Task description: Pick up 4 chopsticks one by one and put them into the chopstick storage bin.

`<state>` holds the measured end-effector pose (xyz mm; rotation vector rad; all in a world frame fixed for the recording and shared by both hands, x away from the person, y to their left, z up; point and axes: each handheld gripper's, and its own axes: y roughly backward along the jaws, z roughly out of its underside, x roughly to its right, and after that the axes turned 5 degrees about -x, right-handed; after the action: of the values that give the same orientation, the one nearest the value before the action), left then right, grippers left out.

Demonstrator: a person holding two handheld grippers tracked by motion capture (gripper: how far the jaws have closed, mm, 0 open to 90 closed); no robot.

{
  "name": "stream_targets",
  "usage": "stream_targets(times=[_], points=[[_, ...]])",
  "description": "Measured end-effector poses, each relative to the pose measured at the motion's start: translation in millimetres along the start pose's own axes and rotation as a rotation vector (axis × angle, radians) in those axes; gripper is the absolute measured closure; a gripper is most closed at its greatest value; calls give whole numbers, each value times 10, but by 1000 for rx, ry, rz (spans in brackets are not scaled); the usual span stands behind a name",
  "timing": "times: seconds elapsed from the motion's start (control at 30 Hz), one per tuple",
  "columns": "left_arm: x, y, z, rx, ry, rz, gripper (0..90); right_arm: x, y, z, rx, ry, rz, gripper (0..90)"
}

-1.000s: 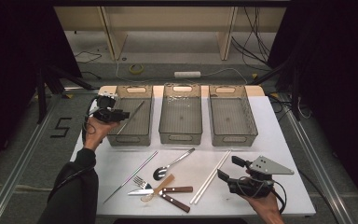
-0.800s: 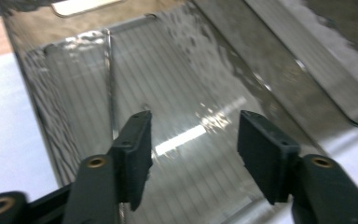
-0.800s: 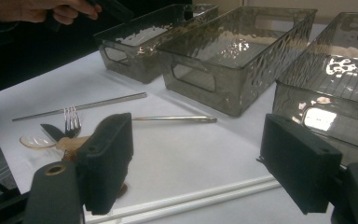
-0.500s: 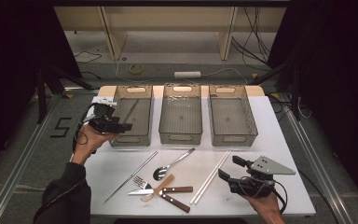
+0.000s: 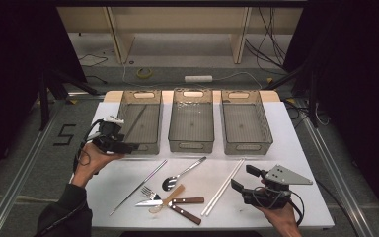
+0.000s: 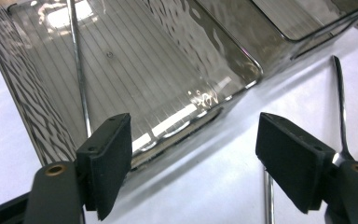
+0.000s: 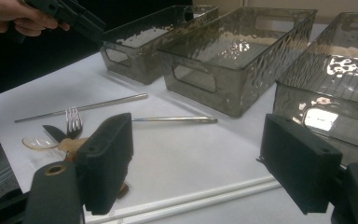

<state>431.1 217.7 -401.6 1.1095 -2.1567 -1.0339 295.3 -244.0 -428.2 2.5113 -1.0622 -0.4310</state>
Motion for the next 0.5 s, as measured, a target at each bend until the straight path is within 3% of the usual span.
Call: stream_targets(times=[0.5], points=[[201,-41,201,-85,-44,1,254,-2,-1,3,-10,1,2,264]])
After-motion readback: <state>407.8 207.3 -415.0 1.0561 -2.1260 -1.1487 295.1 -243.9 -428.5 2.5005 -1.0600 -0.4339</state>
